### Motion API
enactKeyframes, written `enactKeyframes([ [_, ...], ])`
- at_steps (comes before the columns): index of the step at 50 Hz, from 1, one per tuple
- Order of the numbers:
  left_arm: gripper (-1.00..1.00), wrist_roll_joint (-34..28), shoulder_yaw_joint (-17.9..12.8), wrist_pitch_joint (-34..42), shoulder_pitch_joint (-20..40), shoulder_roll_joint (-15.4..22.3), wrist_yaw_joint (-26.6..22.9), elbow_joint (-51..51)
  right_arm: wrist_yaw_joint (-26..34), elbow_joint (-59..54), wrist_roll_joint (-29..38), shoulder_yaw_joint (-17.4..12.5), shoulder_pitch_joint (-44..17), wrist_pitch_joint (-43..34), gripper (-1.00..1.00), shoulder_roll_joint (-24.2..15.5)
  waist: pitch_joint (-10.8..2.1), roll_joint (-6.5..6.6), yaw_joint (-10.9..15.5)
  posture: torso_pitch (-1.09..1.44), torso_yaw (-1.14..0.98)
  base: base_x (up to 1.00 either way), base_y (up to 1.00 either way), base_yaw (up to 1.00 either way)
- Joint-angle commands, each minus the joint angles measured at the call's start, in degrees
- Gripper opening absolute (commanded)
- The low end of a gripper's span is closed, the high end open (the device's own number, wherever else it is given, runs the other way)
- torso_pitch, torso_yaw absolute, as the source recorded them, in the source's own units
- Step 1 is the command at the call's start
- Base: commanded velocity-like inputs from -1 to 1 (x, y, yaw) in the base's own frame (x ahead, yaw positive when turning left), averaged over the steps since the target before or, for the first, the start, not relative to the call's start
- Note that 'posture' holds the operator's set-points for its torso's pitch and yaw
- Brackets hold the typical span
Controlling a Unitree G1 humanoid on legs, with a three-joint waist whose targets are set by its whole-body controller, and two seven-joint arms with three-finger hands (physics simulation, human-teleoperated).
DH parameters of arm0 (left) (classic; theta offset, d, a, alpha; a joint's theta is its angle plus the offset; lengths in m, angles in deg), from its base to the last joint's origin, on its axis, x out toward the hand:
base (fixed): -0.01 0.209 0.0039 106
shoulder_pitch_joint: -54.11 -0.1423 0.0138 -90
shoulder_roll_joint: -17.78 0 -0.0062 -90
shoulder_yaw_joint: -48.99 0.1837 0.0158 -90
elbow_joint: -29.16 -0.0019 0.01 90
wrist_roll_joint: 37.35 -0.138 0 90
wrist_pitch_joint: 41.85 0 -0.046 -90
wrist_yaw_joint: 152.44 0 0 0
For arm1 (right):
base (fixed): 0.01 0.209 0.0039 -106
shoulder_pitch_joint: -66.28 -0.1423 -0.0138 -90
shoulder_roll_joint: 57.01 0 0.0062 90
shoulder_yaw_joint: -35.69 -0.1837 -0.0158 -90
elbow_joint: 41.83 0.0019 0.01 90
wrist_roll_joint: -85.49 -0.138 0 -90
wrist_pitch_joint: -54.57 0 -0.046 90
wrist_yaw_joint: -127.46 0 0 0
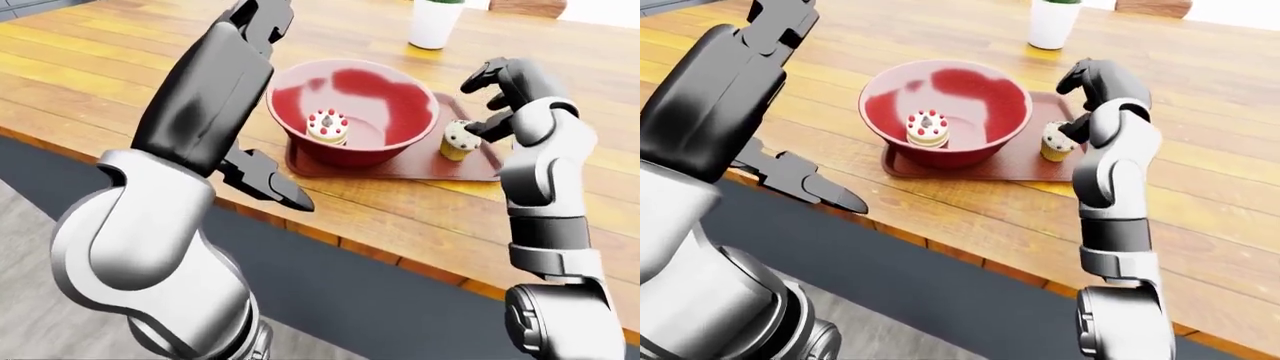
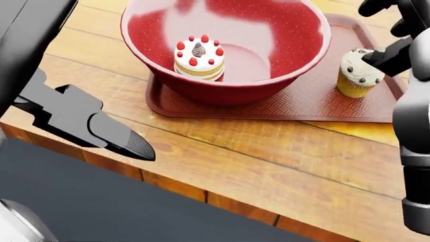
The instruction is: Pick up the bowl with cake and place it on the tray. Pick up the cupcake and place it on the tray.
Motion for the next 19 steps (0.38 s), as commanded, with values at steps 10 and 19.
enactKeyframes([
  [10,1.0,0.4,0.65,-1.69,-0.85,-0.79,2.5,0.61,8.36,17.3,0.41,-3.58,1.84,-2.95,0.0,-2.29,-1.36,-0.16,0.12,0.0,0.0,0.0,0.0,0.0],
  [19,1.0,0.43,1.32,-2.04,-2.03,-1.79,3.74,0.2,13.47,33.28,-2.83,-7.06,7.99,-8.94,0.02,-3.25,-1.38,-0.32,0.17,0.0,0.0,0.0,0.0,0.0],
])
